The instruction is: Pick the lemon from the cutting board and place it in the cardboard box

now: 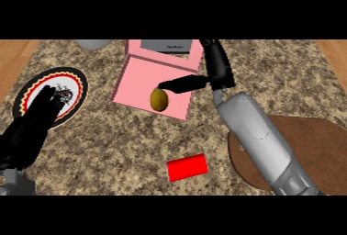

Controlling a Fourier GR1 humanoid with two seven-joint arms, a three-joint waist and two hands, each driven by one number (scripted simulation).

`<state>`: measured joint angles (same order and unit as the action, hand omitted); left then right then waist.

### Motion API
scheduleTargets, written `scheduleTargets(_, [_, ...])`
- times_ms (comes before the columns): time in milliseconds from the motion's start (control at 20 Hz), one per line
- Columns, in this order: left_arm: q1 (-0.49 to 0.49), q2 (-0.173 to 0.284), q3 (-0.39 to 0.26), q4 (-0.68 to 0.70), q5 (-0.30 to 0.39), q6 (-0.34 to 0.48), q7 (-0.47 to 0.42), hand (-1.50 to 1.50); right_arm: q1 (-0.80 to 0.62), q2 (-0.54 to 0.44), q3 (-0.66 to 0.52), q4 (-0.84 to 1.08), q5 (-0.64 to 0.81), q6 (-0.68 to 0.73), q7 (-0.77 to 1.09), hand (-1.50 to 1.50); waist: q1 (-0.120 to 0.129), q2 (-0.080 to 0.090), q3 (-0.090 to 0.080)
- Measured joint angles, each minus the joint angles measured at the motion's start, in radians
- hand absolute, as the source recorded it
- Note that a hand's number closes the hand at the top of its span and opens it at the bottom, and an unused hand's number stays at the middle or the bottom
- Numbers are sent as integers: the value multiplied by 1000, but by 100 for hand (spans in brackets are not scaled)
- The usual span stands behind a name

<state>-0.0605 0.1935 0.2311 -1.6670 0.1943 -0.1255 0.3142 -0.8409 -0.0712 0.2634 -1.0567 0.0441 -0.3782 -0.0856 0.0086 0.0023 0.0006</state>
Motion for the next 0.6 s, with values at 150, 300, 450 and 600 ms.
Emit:
scheduleTargets(150, [13, 4, 10, 1, 7, -10, -9, 0, 42, -35, -61, -4, -48, 70, -55, -150, -2, -1, 0])
scheduleTargets(300, [4, 8, 13, 14, 8, -14, -11, 0, 68, -78, -108, 8, -79, 155, -107, -150, -3, -1, 0])
scheduleTargets(450, [2, 6, 13, 10, 9, -12, -6, 0, 67, -113, -151, 38, -97, 232, -157, -150, -2, -1, 0])
scheduleTargets(600, [-2, 0, 9, 19, 7, -14, -15, 0, 53, -136, -187, 91, -100, 288, -202, -150, -1, -1, 0])
